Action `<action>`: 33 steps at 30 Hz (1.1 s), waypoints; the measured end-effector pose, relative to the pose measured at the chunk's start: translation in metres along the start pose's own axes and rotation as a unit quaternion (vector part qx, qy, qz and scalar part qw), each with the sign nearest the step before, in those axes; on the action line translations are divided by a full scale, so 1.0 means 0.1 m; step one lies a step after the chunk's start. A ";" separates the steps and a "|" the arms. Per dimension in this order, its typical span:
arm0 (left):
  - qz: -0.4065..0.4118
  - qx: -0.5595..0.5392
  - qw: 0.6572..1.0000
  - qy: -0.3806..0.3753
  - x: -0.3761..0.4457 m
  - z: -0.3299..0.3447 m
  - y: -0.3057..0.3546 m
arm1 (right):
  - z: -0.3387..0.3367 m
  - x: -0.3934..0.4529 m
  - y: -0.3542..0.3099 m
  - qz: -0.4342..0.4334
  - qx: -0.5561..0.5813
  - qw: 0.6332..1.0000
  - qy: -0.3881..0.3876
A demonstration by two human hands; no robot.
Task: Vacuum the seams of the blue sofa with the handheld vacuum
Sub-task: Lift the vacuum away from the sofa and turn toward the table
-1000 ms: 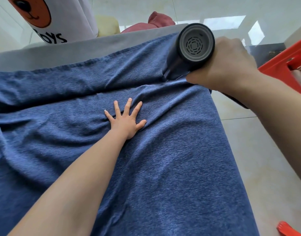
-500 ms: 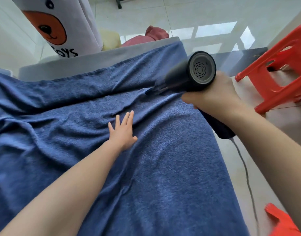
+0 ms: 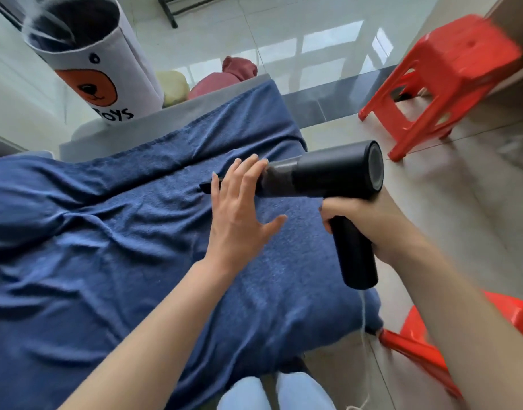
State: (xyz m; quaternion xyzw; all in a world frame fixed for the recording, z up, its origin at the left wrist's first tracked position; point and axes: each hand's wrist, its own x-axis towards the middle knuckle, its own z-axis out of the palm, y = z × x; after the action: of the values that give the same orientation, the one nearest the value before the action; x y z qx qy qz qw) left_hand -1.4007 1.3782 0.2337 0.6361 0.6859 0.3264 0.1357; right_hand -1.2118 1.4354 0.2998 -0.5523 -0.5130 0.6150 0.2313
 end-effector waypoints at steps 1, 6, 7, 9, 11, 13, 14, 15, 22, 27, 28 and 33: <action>0.013 0.003 1.000 0.006 -0.03 -0.07 0.09 | -0.02 -0.11 -0.01 0.011 0.014 1.000 -0.008; 0.110 0.040 0.993 -0.004 -0.34 -0.41 0.64 | -0.07 -0.98 -0.03 0.052 0.107 0.992 -0.035; 0.123 0.044 0.991 -0.009 -0.43 -0.46 0.73 | -0.07 -1.18 -0.01 0.055 0.122 0.990 -0.032; 0.124 0.048 0.991 -0.024 -0.62 -0.55 0.84 | -0.03 -1.52 0.08 0.060 0.130 0.989 -0.029; 0.138 0.048 0.987 -0.064 -0.88 -0.62 0.97 | 0.03 -1.95 0.20 0.069 0.146 0.987 -0.010; 0.143 0.047 0.984 -0.099 -1.09 -0.66 1.05 | 0.12 -2.25 0.34 0.084 0.183 0.979 0.029; 0.152 0.048 0.981 -0.113 -1.20 -0.69 1.11 | 0.17 -2.41 0.42 0.091 0.208 0.972 0.062; 0.164 0.051 0.977 -0.127 -1.35 -0.72 1.18 | 0.23 -2.61 0.50 0.097 0.227 0.963 0.106; 0.185 0.082 0.961 -0.187 -2.02 -0.77 1.71 | 0.44 -3.58 1.04 0.100 -0.047 0.919 0.378; 0.260 0.118 0.931 -0.226 -2.43 -0.64 2.16 | 0.48 -4.19 1.40 0.148 -0.082 0.875 0.454; 0.276 0.121 0.924 -0.237 -2.54 -0.60 2.27 | 0.45 -4.32 1.48 0.161 -0.078 0.868 0.463; 0.336 0.111 0.897 -0.265 -3.13 -0.28 2.73 | 0.25 -5.04 1.91 0.211 -0.048 0.852 0.476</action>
State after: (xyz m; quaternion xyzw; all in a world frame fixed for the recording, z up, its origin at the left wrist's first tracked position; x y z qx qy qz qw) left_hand -1.1553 1.0640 0.3524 0.9026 0.4017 0.0933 0.1235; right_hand -1.0380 0.9271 0.3499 -0.8830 -0.2399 0.2858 0.2847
